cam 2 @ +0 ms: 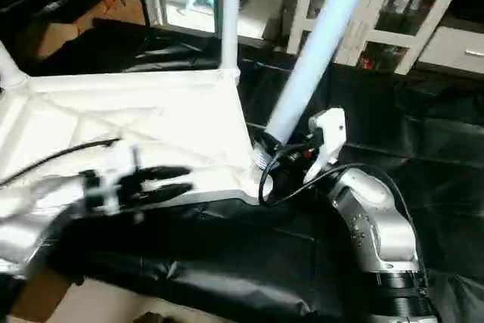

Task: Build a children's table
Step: Insert table leg to table base

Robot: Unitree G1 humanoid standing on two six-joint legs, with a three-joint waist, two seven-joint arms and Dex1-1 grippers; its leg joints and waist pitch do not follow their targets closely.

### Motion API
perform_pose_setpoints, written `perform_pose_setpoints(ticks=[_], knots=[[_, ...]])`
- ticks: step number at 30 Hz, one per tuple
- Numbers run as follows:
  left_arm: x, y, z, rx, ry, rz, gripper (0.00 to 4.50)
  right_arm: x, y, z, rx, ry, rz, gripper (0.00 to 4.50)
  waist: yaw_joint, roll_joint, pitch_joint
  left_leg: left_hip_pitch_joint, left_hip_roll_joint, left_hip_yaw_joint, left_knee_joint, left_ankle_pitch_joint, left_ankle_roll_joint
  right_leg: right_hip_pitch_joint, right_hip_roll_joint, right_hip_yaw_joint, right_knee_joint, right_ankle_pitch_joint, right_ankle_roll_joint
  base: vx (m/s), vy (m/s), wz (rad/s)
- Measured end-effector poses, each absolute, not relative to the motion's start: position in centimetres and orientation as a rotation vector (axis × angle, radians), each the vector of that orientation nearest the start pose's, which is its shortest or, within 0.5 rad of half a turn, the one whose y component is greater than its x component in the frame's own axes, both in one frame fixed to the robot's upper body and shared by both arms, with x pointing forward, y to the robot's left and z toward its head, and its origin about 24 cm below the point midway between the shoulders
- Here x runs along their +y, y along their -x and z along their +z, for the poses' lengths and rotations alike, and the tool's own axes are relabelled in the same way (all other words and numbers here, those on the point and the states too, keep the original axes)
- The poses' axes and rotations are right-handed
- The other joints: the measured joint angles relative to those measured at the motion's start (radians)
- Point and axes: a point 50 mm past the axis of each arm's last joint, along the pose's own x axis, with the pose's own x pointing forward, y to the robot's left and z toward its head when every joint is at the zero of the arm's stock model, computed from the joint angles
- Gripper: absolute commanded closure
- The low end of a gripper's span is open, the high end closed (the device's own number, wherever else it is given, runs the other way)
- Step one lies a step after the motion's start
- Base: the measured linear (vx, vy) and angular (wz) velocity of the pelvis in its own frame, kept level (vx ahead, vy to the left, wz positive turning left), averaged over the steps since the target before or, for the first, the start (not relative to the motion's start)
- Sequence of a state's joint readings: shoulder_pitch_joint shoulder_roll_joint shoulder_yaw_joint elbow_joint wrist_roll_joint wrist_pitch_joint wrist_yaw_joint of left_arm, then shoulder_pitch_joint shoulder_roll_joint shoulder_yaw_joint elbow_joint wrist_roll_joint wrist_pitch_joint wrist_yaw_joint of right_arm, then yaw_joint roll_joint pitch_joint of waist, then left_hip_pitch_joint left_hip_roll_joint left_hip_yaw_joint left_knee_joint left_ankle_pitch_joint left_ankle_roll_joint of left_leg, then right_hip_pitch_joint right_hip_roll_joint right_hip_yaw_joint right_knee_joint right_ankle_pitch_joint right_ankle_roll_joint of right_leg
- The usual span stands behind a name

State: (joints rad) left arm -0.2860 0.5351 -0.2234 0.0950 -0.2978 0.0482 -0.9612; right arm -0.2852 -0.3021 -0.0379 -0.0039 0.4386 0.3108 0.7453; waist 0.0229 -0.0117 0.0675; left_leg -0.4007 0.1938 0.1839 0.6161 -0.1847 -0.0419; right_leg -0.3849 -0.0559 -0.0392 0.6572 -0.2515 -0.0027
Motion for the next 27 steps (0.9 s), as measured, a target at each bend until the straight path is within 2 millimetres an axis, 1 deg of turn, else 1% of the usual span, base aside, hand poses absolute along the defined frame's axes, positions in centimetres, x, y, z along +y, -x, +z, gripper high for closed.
perform_pose_setpoints(ticks=[2,3,4,6,7,8,9,10,11,12,13,15,19,21,24,27], knots=[[15.6,-27.5,8.1,0.104,-0.304,-1.130,2.62,-15.2,-28.9,10.5,-0.032,-0.121,0.857,2.58,-0.007,-0.003,0.002,0.000,0.000,0.000,-0.001,0.000,0.000,0.000,0.000,0.000,0.000,0.000,0.000,0.000,0.000,0.00],[15.5,-27.5,8.0,0.112,-0.316,-1.123,2.55,-15.0,-28.8,10.2,-0.028,-0.113,0.873,2.58,-0.007,-0.005,0.003,0.000,0.000,0.000,-0.001,0.000,0.000,0.000,0.000,0.000,-0.001,0.000,0.000,0.000,0.000,0.00],[15.4,-27.5,7.8,0.120,-0.322,-1.121,2.55,-14.9,-28.9,10.0,-0.030,-0.109,0.885,2.58,-0.008,-0.010,0.005,0.000,0.000,0.000,-0.002,0.000,0.000,0.000,0.000,0.000,-0.001,0.000,0.000,0.000,0.000,0.00],[14.8,-27.4,7.4,0.145,-0.322,-1.136,2.41,-14.7,-29.0,9.5,-0.031,-0.116,0.914,2.58,-0.004,-0.015,0.007,-0.001,0.000,0.000,-0.002,0.000,0.001,0.000,-0.001,0.000,-0.002,0.000,0.000,0.000,0.000,0.00],[14.4,-27.4,7.1,0.158,-0.330,-1.149,2.28,-14.7,-29.3,9.5,-0.029,-0.122,0.935,2.58,-0.002,-0.015,0.007,-0.001,-0.001,0.000,-0.002,0.000,0.001,0.000,-0.001,0.000,-0.002,0.000,0.000,0.000,0.000,0.00],[14.0,-27.5,6.9,0.163,-0.340,-1.157,2.18,-14.7,-29.6,9.6,-0.031,-0.124,0.948,2.58,0.000,-0.014,0.008,-0.001,-0.002,0.001,-0.002,0.001,0.001,0.000,-0.002,0.000,-0.002,0.000,0.000,0.000,0.000,0.00],[13.7,-28.0,6.9,0.166,-0.366,-1.158,2.12,-14.7,-30.0,9.7,-0.040,-0.121,0.966,2.58,0.007,-0.013,0.008,-0.001,-0.002,0.001,-0.002,0.001,0.002,0.000,-0.002,0.000,-0.003,0.000,0.000,0.000,0.000,0.00],[13.6,-28.2,6.8,0.172,-0.389,-1.156,2.12,-14.7,-30.1,9.8,-0.046,-0.119,0.971,2.58,0.010,-0.009,0.007,-0.001,-0.001,0.000,-0.002,0.002,0.003,0.001,-0.002,-0.001,-0.003,0.000,0.000,0.000,0.000,0.00],[13.8,-28.4,6.5,0.184,-0.411,-1.152,2.07,-14.7,-30.2,9.7,-0.052,-0.117,0.967,2.58,0.010,-0.005,0.004,0.000,-0.001,0.000,-0.002,0.002,0.004,0.002,-0.002,-0.001,-0.004,0.000,0.000,0.000,0.000,0.00],[14.0,-28.4,6.2,0.199,-0.423,-1.148,1.82,-14.8,-30.3,9.6,-0.051,-0.119,0.960,2.58,0.010,0.001,0.003,0.000,-0.002,0.000,-0.002,0.002,0.005,0.002,-0.002,0.000,-0.004,0.001,0.000,0.000,0.000,0.00],[13.9,-28.5,6.2,0.201,-0.418,-1.150,1.82,-15.0,-30.3,9.5,-0.048,-0.122,0.953,2.58,0.011,0.002,0.003,0.000,-0.002,0.000,-0.002,0.002,0.005,0.002,-0.002,0.000,-0.004,0.001,0.000,0.000,0.000,0.00],[13.7,-28.5,6.0,0.199,-0.419,-1.158,1.69,-15.1,-30.2,9.2,-0.046,-0.125,0.943,2.58,0.013,0.003,0.003,0.000,-0.001,0.000,-0.002,0.002,0.005,0.002,-0.002,-0.002,-0.003,0.001,0.000,0.000,0.000,0.00],[13.8,-28.6,5.8,0.197,-0.467,-1.169,1.69,-15.3,-29.8,8.8,-0.046,-0.127,0.933,2.58,0.010,0.008,0.003,0.001,-0.002,0.000,-0.002,0.000,0.000,0.002,-0.002,-0.001,-0.002,0.001,0.000,0.000,0.000,0.00],[14.1,-28.6,5.9,0.205,-0.502,-1.184,1.69,-15.5,-29.6,8.5,-0.045,-0.129,0.933,2.58,0.010,0.009,0.002,0.002,-0.001,0.000,-0.002,0.001,0.000,0.002,-0.002,-0.001,-0.001,0.001,0.000,0.000,0.000,0.00],[14.7,-28.5,5.9,0.224,-0.518,-1.198,1.69,-16.1,-29.2,8.0,-0.026,-0.126,0.924,2.58,0.005,0.010,0.003,0.003,-0.001,0.000,-0.002,0.001,-0.001,0.002,-0.001,0.000,0.000,0.001,0.000,0.000,0.000,0.00],[15.5,-28.4,5.9,0.244,-0.513,-1.203,1.69,-16.3,-29.2,8.1,-0.025,-0.116,0.932,2.58,0.004,0.011,0.003,0.004,-0.001,0.000,-0.002,0.001,-0.001,0.002,-0.001,0.000,0.001,0.001,0.000,0.000,0.000,0.00]])
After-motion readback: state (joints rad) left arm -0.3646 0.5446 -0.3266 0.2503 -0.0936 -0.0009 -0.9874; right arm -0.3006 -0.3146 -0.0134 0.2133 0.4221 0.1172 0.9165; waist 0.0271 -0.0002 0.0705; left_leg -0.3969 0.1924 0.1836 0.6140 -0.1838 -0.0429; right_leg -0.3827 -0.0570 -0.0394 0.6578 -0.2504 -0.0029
